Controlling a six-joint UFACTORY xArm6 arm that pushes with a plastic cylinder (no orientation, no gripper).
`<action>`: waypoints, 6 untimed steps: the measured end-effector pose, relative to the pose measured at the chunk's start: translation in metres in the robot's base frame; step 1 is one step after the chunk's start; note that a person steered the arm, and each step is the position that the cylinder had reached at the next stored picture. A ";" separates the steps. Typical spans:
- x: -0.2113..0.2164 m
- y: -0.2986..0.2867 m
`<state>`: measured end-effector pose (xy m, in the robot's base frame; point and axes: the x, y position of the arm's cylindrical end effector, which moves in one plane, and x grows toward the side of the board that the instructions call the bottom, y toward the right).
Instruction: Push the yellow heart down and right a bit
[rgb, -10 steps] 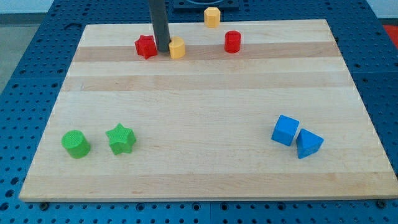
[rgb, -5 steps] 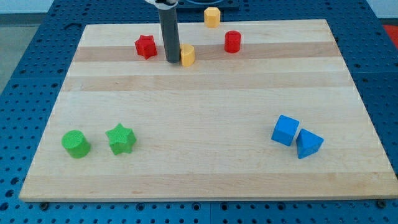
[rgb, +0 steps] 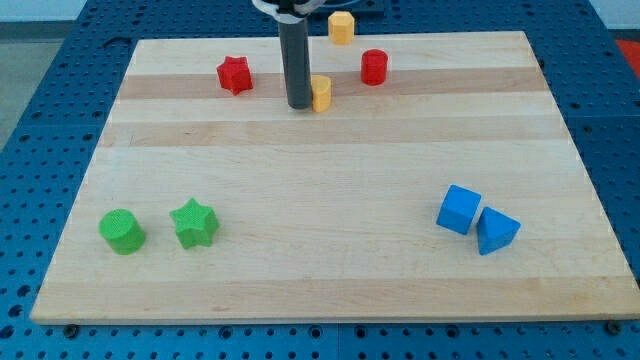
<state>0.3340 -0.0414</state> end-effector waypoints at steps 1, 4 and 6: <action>-0.045 -0.022; 0.010 0.030; -0.043 0.038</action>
